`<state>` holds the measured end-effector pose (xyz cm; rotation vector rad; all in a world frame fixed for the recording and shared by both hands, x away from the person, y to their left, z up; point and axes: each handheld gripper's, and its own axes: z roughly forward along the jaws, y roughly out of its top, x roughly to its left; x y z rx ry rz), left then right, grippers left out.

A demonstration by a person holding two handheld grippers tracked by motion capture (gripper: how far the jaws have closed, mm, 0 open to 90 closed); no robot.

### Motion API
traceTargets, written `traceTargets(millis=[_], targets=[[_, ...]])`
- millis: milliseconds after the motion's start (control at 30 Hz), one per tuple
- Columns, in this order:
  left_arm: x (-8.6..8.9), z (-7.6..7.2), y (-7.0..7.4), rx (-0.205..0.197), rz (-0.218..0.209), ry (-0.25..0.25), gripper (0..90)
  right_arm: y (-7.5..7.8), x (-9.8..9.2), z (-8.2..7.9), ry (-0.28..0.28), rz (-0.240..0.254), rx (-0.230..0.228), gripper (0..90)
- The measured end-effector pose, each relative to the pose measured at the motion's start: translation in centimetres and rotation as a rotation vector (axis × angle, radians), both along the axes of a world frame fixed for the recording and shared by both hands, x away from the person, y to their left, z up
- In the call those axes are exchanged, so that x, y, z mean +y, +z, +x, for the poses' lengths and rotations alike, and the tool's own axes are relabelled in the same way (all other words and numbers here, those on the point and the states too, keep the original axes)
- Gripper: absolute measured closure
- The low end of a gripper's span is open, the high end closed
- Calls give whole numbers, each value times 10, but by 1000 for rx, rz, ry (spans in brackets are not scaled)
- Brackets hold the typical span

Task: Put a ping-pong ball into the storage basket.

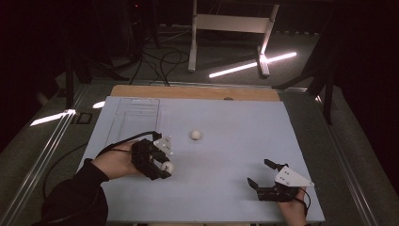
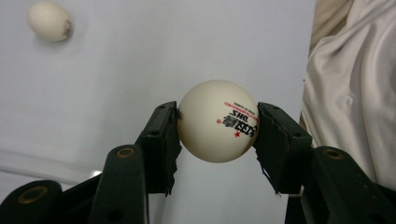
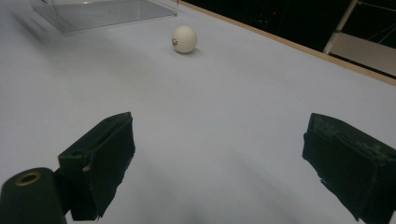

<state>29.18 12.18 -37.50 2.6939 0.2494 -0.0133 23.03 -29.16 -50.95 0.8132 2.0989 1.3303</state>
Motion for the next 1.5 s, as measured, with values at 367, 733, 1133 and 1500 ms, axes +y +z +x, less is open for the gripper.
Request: traceTargets(millis=[367, 733, 1133, 1500], targets=[[7, 10, 22, -26, -39, 26, 521, 0, 1, 0, -3, 1, -1, 93], [10, 19, 37, -48, -58, 52, 521, 0, 0, 0, 0, 3, -5, 93], [22, 31, 53, -76, -80, 108, 521, 0, 0, 0, -4, 10, -12, 93], [39, 44, 56, -70, -80, 183, 521, -1, 0, 0, -10, 8, -7, 93]])
